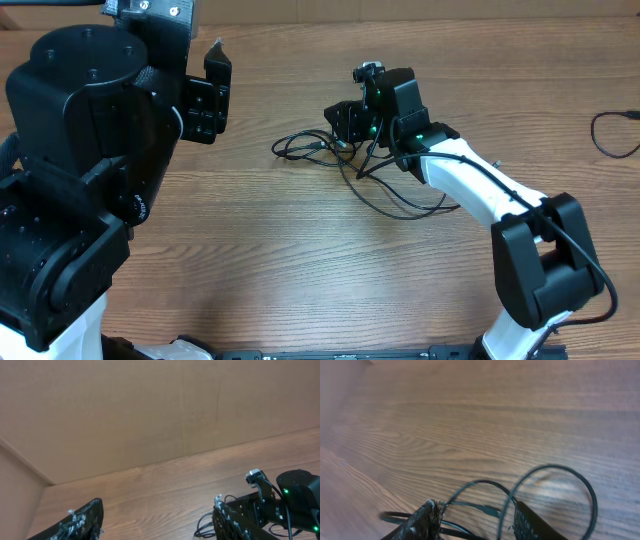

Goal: Untangle cables
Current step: 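Lower the right gripper onto the remaining cable tangle and grasp it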

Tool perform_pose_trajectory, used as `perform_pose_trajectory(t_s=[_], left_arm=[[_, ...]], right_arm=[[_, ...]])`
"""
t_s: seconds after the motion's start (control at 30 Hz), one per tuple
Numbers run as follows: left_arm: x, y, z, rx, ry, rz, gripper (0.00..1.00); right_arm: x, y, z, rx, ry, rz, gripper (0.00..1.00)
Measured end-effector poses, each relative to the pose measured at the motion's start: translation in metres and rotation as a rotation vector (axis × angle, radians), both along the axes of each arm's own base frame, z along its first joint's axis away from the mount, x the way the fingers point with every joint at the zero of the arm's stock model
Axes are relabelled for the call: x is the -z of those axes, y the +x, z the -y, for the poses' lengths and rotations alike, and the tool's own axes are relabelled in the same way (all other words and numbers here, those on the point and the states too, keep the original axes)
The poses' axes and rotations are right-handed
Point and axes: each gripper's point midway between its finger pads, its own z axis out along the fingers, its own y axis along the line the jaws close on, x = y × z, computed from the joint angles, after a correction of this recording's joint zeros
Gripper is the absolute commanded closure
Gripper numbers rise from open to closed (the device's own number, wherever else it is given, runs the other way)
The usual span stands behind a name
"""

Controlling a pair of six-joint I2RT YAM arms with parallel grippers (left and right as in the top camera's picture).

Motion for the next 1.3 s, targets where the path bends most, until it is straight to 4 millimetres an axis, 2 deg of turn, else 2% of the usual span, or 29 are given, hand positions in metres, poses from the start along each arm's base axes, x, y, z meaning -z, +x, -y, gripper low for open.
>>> perform_pose_trajectory(t_s=[0.4, 0.7, 0.93, 1.0, 1.03, 1.07, 1.1, 1.3], left_arm=[[0.011, -0.004, -0.005, -0.014, 0.030, -0.045, 0.31], [0.013, -0.005, -0.005, -0.015, 0.032, -0.054, 0.31], [0.018, -0.008, -0.007, -0.015, 0.042, -0.076, 0.32], [0.020, -0.009, -0.007, -0.015, 0.047, -0.086, 0.32], [0.021, -0.009, -0.007, -0.015, 0.049, -0.089, 0.32], [0.021, -0.009, -0.007, -0.015, 0.050, -0.089, 0.32], [0.021, -0.009, -0.007, -0.015, 0.050, -0.090, 0.32], [0.022, -0.010, -0.008, -0.015, 0.052, -0.095, 0.31]], right_arm=[[0.051, -0.001, 0.004, 0.003, -0.067, -0.083, 0.53], [0.062, 0.000, 0.003, -0.002, -0.077, -0.089, 0.54], [0.058, 0.005, -0.001, -0.004, -0.062, -0.054, 0.55], [0.058, 0.005, -0.003, -0.006, -0.062, -0.053, 0.62], [0.058, 0.005, -0.004, -0.008, -0.059, -0.049, 0.71], [0.057, 0.006, -0.006, -0.010, -0.057, -0.041, 0.88], [0.056, 0.006, -0.008, -0.014, -0.055, -0.035, 0.96], [0.055, 0.004, -0.022, -0.040, -0.046, -0.008, 0.96]])
